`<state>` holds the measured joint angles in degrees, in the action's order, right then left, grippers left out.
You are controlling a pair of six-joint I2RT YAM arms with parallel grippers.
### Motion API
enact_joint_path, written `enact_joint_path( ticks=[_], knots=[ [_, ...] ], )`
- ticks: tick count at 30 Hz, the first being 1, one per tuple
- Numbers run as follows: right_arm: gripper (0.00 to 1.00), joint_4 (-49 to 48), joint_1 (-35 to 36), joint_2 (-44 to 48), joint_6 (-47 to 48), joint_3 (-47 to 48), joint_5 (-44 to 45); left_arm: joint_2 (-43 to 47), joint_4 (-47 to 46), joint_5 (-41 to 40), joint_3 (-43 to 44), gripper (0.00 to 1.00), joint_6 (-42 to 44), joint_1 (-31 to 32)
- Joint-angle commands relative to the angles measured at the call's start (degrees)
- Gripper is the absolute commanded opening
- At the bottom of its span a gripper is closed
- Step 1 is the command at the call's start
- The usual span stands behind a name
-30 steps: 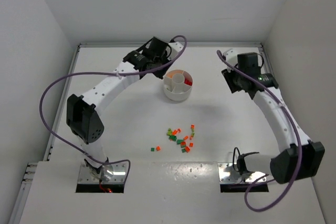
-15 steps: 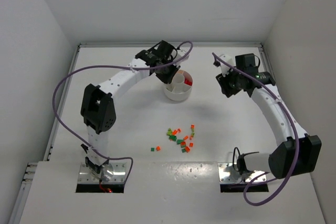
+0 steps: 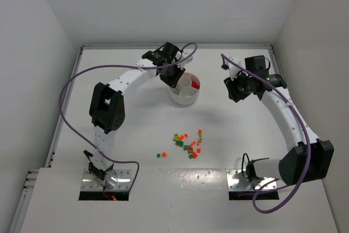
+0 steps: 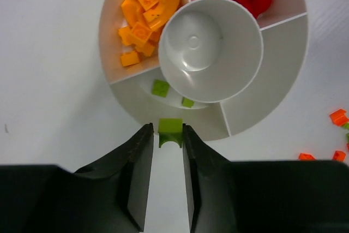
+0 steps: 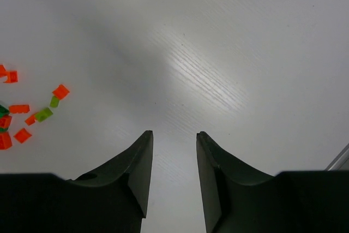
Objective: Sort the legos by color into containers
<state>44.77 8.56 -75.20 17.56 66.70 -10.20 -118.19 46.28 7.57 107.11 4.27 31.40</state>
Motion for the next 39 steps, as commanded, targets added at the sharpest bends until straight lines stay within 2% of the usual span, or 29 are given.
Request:
enact_joint_path(
  ticks=[1,6,13,15,17,20,24,27,30,33,35,39],
  knots=[
    [0.38,0.1,-0.3,-0.7,-1.2,2.4,-1.4,0.4,-0.5,1.3,3.0,0.35,-0.6,-1.2],
    [0.41,0.1,-0.8,-1.3,-1.2,2.9,-1.9,2.7,-0.5,3.1,2.5,0.44,0.0,-1.2],
    [0.42,-0.4,-0.8,-3.1,-1.2,3.4,-2.5,7.9,-1.5,5.2,-2.8,0.50,1.9,-1.2],
    [0.42,-0.4,-0.8,-3.1,-1.7,3.4,-2.5,9.8,-2.2,6.4,-5.7,0.50,2.5,-1.2],
    [0.42,-0.4,-0.8,-3.6,-1.7,3.4,-2.5,13.8,-2.8,8.7,-8.2,0.43,4.7,-1.2],
    [0.42,-0.4,-0.8,-3.6,-1.7,3.4,-2.5,19.5,-3.4,10.6,-16.5,0.43,8.6,0.9],
    [0.42,-0.9,-0.8,-4.7,-1.7,3.4,-2.5,27.7,-3.4,8.3,-32.7,0.43,14.3,9.1],
    [0.42,-0.9,-0.8,-5.4,-2.3,3.4,-2.5,31.4,-4.0,6.6,-40.3,0.43,15.4,14.9],
    [0.42,-1.4,-0.8,-5.9,-2.8,3.4,-3.1,32.0,-8.1,4.6,-44.3,0.43,14.2,18.7],
    [0.42,-1.4,-0.8,-7.2,-3.3,4.0,-4.4,28.6,-11.6,3.1,-47.0,0.43,12.9,20.4],
    [0.42,-1.4,-0.8,-8.7,-3.3,4.7,-4.4,26.6,-12.9,3.1,-47.6,0.47,12.3,20.4],
    [0.43,-0.9,-0.8,-9.3,-3.3,6.9,-4.4,23.5,-15.8,2.4,-48.1,0.48,12.3,19.8]
  ],
)
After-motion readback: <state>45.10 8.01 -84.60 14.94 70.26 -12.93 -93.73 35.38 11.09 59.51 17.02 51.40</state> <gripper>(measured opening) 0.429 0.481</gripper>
